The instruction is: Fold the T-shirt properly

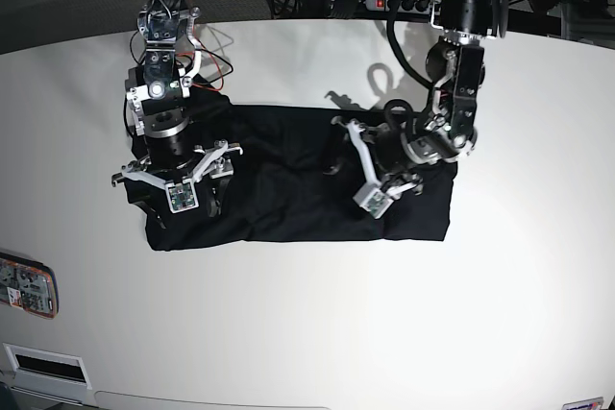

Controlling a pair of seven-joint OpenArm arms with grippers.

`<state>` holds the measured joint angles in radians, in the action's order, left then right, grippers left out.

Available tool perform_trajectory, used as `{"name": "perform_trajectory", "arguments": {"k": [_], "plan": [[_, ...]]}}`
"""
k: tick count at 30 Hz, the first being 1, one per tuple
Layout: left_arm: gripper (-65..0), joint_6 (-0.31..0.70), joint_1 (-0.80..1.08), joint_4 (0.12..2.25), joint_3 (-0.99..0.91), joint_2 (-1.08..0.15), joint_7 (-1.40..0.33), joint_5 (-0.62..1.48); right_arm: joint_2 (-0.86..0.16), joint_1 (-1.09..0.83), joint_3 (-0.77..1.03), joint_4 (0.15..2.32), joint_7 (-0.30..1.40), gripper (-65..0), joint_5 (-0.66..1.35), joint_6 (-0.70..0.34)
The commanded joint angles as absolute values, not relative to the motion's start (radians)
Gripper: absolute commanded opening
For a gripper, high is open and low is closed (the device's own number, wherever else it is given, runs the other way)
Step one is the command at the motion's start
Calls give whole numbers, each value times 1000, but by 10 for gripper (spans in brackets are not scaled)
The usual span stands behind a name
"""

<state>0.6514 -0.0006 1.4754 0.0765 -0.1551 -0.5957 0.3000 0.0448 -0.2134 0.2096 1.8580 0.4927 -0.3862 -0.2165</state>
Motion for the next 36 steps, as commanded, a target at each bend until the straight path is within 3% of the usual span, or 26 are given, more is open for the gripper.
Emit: {"name": "perform_trajectory", "arguments": {"k": [1,9,16,22,31,36], "plan": [[-332,651,-24,1492,93,-157,-579,297,42,-203,209,1880,467,-186,-378,-211],[-344,651,-48,1488,120,-156,-581,280,42,-203,214,1880,469,-186,-375,-211],[-344,651,4,1669,18,-203,-578,274,42,-179,394,1871,535,-188,-354,-211],[-344,651,67,1876,-107,-206,-578,61,35,-48,486,1867,739,-188,-61,-214],[-344,651,140,1986,-226,-208,-565,-94,-153,-41,541,1580,817,-188,295,-216],[-344,651,234,2008,-282,-205,-335,-94,-160,-41,539,1455,814,-188,355,-216]]}}
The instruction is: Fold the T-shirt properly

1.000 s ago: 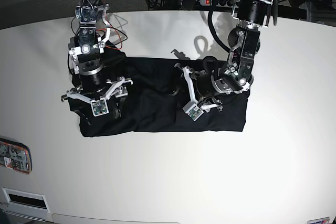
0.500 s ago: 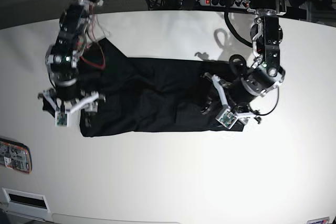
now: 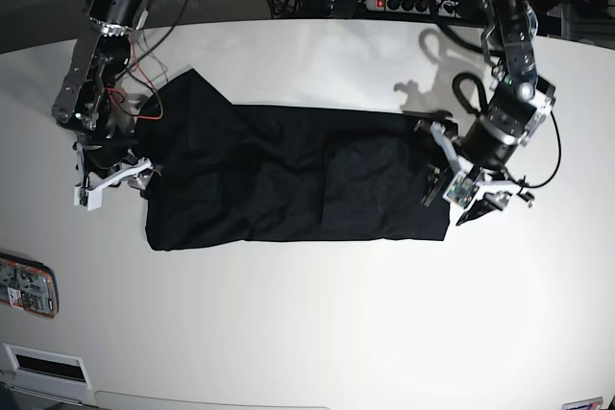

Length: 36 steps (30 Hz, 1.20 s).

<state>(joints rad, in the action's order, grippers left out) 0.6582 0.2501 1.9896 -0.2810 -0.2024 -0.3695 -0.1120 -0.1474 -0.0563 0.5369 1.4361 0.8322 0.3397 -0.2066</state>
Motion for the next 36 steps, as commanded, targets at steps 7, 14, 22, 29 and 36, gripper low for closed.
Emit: {"name": "perform_trajectory", "arguments": {"k": [7,14,22,29,36], "plan": [[-344,651,278,2009,-317,-203,-274,-93,-160,-41,538,1359,812,-188,355,-217],[-344,651,305,2008,-337,-203,-274,-93,-156,-41,533,1291,814,-188,355,-242],[-344,651,308,2006,-337,-205,-274,-93,-128,-42,473,1285,822,-188,361,-249],[-344,651,308,2006,-337,-205,-274,-93,-124,-47,366,1285,822,-188,524,-248],[-344,651,308,2005,-337,-206,-274,-94,-124,-45,309,1285,822,-188,553,-246]]}}
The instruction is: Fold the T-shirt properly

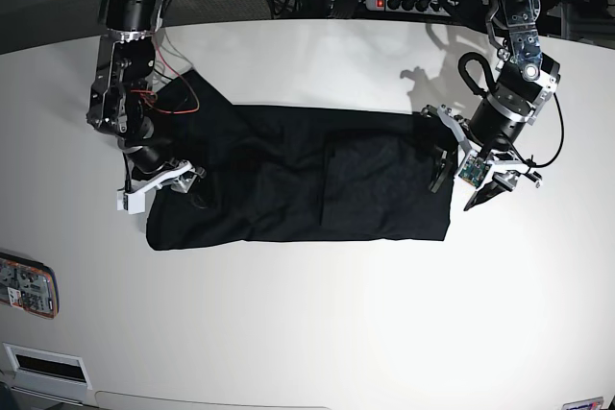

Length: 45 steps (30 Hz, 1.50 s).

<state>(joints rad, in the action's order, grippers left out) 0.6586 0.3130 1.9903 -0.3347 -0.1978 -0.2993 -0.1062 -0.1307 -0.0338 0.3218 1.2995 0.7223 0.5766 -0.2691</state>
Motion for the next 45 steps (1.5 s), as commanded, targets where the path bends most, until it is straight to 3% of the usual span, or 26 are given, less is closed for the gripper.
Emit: {"name": "perform_trajectory", "arguments": {"k": [1,7,9,13,14,33,40,45], "plan": [[-344,651,308,2005,-337,-206,-274,-94,-124,-44,300,1285,822,-188,550,-246],[-344,651,308,2005,-337,-208,-274,-97,-124,-41,289,1283,822,-219,549,-246],[-344,651,308,2005,-337,-208,-274,-96,-124,-41,289,1280,822,-314,549,-246],[-344,651,305,2005,-337,-208,-274,-96,-124,-41,289,1279,816,-635,547,-246],[-344,651,305,2005,-337,-208,-274,-96,-124,-41,289,1277,812,-650,547,-246],[-344,651,325,1931,-334,-203,-277,-93,-242,15,295,1283,812,-650,542,-246],[-344,651,343,1914,-335,-203,-277,-93,-246,15,297,1294,814,-650,271,-246],[-344,651,343,1914,-335,-203,-277,-93,-243,15,297,1426,826,-650,130,-243]]}}
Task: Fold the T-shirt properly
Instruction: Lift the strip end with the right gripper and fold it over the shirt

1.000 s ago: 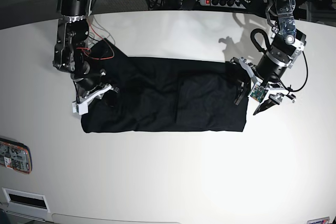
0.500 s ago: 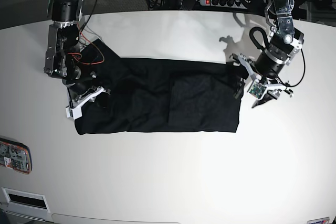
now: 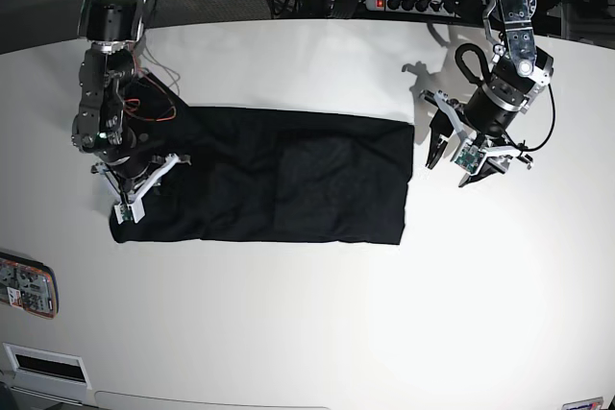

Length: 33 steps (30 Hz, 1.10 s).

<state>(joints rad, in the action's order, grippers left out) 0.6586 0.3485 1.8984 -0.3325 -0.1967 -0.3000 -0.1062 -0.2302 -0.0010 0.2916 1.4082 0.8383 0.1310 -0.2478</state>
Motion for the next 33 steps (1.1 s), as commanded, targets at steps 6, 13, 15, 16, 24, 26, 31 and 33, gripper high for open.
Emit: {"name": "perform_trajectory", "arguments": {"k": [6,13,15,16,24,26,31,33], "plan": [[-344,651,343,1914,-331,-202,-277,-93,-196,54,291,1607,951,-650,-42,-243],[-344,651,341,1913,-329,-202,-277,-93,-110,79,114,1814,1101,-650,-320,-243],[-344,651,341,1913,-329,-202,-277,-93,-76,77,25,1860,1144,-650,-420,-243],[-344,651,338,1911,-329,-202,-277,-93,-51,77,-19,1868,1164,-650,-481,-243],[-344,651,335,1906,-328,-205,-277,-93,134,79,-321,1817,1173,-650,-926,-243],[-344,651,335,1906,-331,-206,-277,-93,150,79,-374,1759,1176,-650,-995,-243],[-344,651,340,1908,-337,-208,-277,-93,153,79,-478,1626,1173,-650,-1029,-170],[-344,651,341,1908,-338,-209,-275,-93,153,81,-519,1577,1170,-650,-1029,-105]]}}
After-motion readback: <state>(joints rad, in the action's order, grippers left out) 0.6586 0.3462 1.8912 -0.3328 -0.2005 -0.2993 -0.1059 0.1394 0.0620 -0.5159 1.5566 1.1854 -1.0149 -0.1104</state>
